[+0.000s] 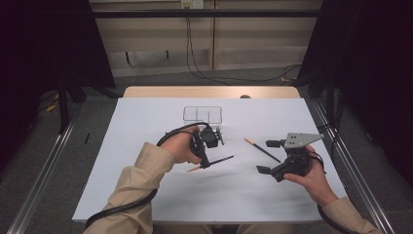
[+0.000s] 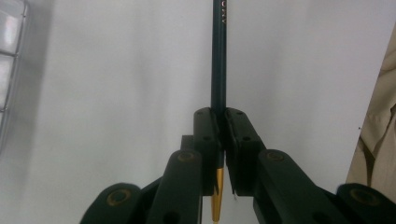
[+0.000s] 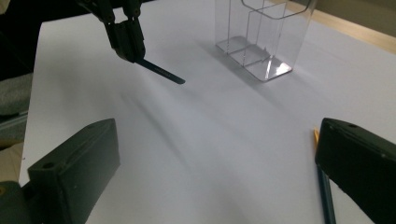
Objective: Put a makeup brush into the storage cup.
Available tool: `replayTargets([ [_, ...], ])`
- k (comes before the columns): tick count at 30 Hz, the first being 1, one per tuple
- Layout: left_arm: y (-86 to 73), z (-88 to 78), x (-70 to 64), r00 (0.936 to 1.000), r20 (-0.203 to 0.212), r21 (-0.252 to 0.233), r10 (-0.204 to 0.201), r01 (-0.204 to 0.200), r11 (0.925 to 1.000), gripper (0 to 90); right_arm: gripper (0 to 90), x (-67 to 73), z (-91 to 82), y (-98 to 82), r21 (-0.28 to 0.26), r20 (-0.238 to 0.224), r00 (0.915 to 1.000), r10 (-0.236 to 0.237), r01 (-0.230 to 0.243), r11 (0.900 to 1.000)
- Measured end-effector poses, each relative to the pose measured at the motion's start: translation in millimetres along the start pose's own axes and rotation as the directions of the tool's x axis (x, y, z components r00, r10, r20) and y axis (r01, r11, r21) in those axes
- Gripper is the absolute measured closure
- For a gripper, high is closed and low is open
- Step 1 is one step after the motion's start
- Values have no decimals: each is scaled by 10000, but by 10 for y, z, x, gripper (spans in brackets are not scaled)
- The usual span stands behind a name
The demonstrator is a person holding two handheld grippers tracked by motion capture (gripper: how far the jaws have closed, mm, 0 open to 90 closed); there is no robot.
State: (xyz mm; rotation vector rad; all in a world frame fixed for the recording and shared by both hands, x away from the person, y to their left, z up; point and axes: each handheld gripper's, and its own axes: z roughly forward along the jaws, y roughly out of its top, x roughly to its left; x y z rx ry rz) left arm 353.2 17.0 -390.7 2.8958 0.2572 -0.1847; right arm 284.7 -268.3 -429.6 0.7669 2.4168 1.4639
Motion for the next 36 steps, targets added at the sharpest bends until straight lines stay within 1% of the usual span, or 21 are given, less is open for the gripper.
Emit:
replayTargets([
  [2, 12, 21, -7, 10000, 0, -2, 3, -3, 10000, 839, 0, 11, 27, 31, 255, -36, 9998, -177, 178, 9995],
  [5, 42, 46, -15, 9999, 58, 31, 113, -113, 9999, 839, 0, 20, 75, 78, 696, -208, 9994, -259, 273, 9972],
  [11, 105, 73, -24, 9997, 97, 59, 226, -227, 9997, 839, 0, 23, 190, 172, 1589, -376, 9976, -587, 639, 9852],
  [15, 129, 83, -24, 9993, 161, 46, 324, -325, 9995, 838, 0, 18, 252, 229, 1978, -572, 9957, -733, 833, 9767],
  [16, 137, 79, -23, 9993, 172, 108, 343, -345, 9993, 839, 3, 17, 268, 242, 2025, -614, 9954, -736, 846, 9756],
  [17, 140, 78, -25, 9994, 203, 27, 289, -289, 9996, 839, 10, 15, 280, 254, 2086, -645, 9952, -731, 851, 9743],
  [19, 149, 69, -24, 9993, 212, 14, 320, -320, 9995, 839, 23, 10, 307, 278, 2185, -770, 9943, -737, 890, 9718],
  [20, 152, 67, -27, 9994, 211, -55, 289, -288, 9996, 839, 40, 10, 321, 288, 2215, -863, 9934, -751, 926, 9708],
  [21, 155, 60, -26, 9992, 229, -21, 326, -325, 9995, 839, 54, 12, 335, 300, 2257, -943, 9925, -773, 969, 9694],
  [22, 159, 63, -37, 9994, 270, -112, 204, -201, 9997, 839, 79, 15, 346, 308, 2280, -1003, 9918, -793, 1005, 9685],
  [24, 169, 55, -33, 9990, 232, 20, 387, -388, 9992, 839, 151, 25, 385, 332, 2385, -1342, 9869, -900, 1203, 9637],
  [26, 176, 49, -38, 9990, 288, -33, 345, -344, 9994, 839, 185, 37, 425, 349, 2421, -1591, 9825, -964, 1335, 9610],
  [27, 178, 44, -36, 9988, 303, -45, 372, -371, 9993, 839, 197, 45, 445, 358, 2475, -1654, 9815, -970, 1365, 9592],
  [29, 182, 48, -41, 9988, 347, -92, 332, -329, 9994, 839, 258, 60, 483, 370, 2507, -1818, 9767, -1144, 1585, 9550],
  [31, 191, 48, -39, 9984, 378, -13, 417, -417, 9991, 839, 282, 66, 523, 384, 2568, -1862, 9751, -1205, 1667, 9520],
  [33, 200, 55, -43, 9982, 402, -50, 444, -442, 9990, 839, 344, 69, 552, 395, 2637, -1991, 9716, -1278, 1787, 9479],
  [34, 206, 58, -45, 9982, 413, -84, 439, -436, 9990, 839, 373, 74, 572, 402, 2664, -2045, 9692, -1375, 1903, 9449],
  [35, 214, 56, -43, 9977, 436, -5, 518, -518, 9987, 839, 410, 76, 586, 408, 2657, -2111, 9654, -1529, 2072, 9415],
  [36, 221, 57, -45, 9977, 419, 3, 531, -531, 9986, 839, 438, 83, 599, 416, 2692, -2194, 9627, -1585, 2159, 9386],
])
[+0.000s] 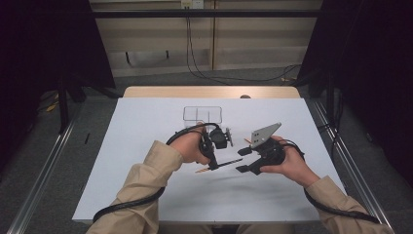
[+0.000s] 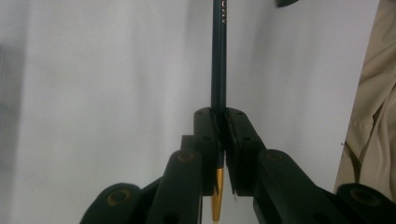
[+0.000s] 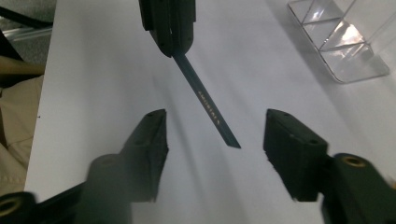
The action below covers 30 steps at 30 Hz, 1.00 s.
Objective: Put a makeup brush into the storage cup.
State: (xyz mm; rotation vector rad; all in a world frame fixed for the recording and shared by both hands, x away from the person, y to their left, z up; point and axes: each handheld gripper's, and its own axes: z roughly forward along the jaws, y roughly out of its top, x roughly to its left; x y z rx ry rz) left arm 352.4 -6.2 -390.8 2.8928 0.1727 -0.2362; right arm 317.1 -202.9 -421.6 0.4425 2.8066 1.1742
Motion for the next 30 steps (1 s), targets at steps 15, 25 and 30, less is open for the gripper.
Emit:
replayTargets([
  [15, 86, 14, -31, 9995, 274, -213, 185, -179, 9996, 839, 667, 52, 113, 107, 697, -408, 9963, -757, 785, 9945],
  [25, 110, -13, -30, 9954, 889, -554, 348, -299, 9980, 836, 789, 62, 118, 100, 964, -692, 9917, -1081, 1145, 9887],
  [30, 106, -97, -4, 9957, 862, -842, 326, -254, 9961, 828, 843, 93, 146, 72, 1220, -988, 9865, -1309, 1426, 9822],
])
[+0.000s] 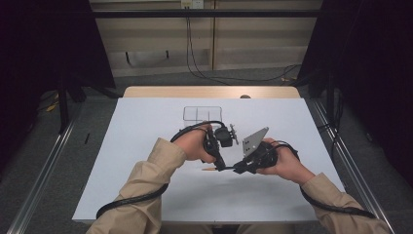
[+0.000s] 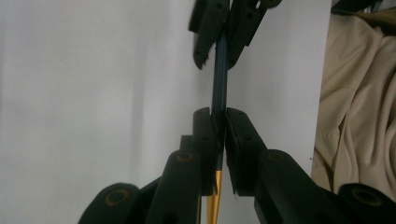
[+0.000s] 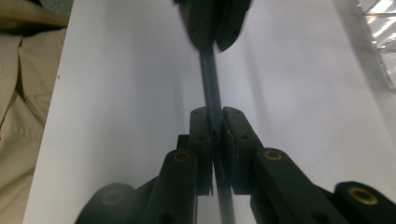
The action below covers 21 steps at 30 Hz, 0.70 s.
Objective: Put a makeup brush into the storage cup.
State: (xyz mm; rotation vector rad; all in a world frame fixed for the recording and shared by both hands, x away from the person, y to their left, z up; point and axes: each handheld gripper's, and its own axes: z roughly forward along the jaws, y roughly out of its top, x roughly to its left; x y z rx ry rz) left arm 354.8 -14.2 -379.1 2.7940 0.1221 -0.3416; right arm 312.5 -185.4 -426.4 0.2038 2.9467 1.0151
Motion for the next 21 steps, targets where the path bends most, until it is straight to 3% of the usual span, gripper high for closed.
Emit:
replayTargets([
  [8, -32, 10, 10, 10000, -10, -236, 5, -5, 9997, 820, 848, 8, 44, -24, 1, -81, 10000, 14, -14, 10000],
  [15, -49, 18, 11, 9999, -163, -540, 41, -49, 9985, 701, 848, -10, 26, -41, -61, 78, 9999, 151, -150, 9999],
  [21, -95, -10, 15, 9990, -456, -861, -10, -29, 9963, 543, 848, -11, 2, -69, -116, 177, 9994, 298, -296, 9995],
])
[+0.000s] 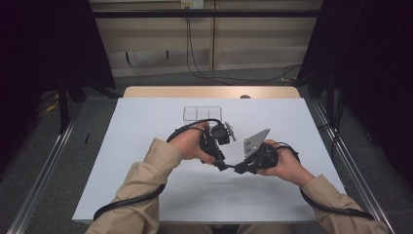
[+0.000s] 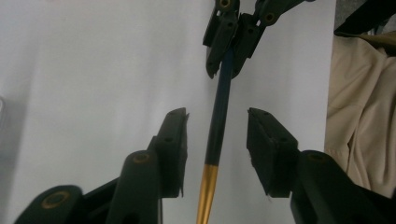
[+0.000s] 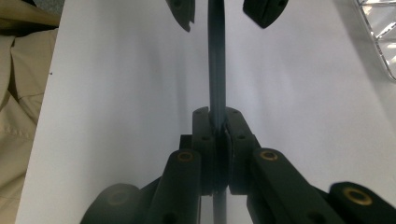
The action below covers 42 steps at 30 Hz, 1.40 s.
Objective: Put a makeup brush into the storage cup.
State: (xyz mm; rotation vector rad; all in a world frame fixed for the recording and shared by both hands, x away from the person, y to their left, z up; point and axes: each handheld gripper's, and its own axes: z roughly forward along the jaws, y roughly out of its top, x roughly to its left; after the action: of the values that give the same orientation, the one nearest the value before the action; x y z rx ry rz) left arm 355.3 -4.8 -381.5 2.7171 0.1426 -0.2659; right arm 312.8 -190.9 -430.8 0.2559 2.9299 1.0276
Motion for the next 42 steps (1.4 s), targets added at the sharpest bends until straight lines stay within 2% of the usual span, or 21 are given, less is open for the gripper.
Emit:
replayTargets([
  [7, -70, -10, 14, 9997, -111, -680, -235, 227, 9974, 352, 848, -7, -3, -25, -192, 27, 9999, 114, -114, 9998],
  [10, -104, -19, 22, 9996, -215, -921, -167, 147, 9956, 287, 848, -8, -5, -37, -252, 42, 9998, 184, -183, 9995],
  [13, -143, -26, 37, 9991, -232, -1290, -351, 318, 9911, 229, 848, -21, -7, -57, -384, 95, 9997, 204, -200, 9991],
  [17, -191, -56, 64, 9987, -354, -1810, -374, 304, 9830, 186, 848, -27, -22, -82, -501, 117, 9991, 396, -390, 9980],
  [18, -203, -59, 60, 9978, -433, -2070, -500, 401, 9775, 169, 848, -27, -24, -86, -531, 132, 9990, 426, -419, 9977],
  [20, -228, -78, 80, 9984, -420, -2456, -385, 270, 9690, 152, 848, -25, -29, -90, -581, 146, 9990, 426, -416, 9974],
  [21, -240, -85, 81, 9983, -379, -2766, -449, 327, 9604, 142, 847, -22, -33, -90, -596, 200, 9989, 423, -411, 9974],
  [22, -253, -93, 87, 9985, -351, -2949, -412, 290, 9551, 139, 848, -20, -36, -90, -653, 196, 9989, 437, -423, 9970],
  [26, -294, -107, 103, 9979, -553, -3419, -333, 124, 9396, 119, 848, -21, -42, -92, -775, 221, 9987, 451, -432, 9961],
  [32, -370, -116, 116, 9967, -640, -4163, -496, 185, 9090, 101, 847, -26, -46, -101, -933, 258, 9982, 548, -522, 9943],
  [33, -382, -117, 116, 9965, -651, -4357, -533, 197, 8999, 99, 848, -27, -44, -103, -981, 278, 9982, 532, -503, 9939],
  [35, -413, -126, 123, 9964, -607, -4559, -591, 250, 8897, 91, 848, -27, -43, -104, -1049, 258, 9982, 547, -517, 9931],
  [42, -509, -145, 132, 9948, -601, -4976, -823, 416, 8664, 85, 847, -22, -40, -106, -1213, 272, 9973, 679, -642, 9905],
])
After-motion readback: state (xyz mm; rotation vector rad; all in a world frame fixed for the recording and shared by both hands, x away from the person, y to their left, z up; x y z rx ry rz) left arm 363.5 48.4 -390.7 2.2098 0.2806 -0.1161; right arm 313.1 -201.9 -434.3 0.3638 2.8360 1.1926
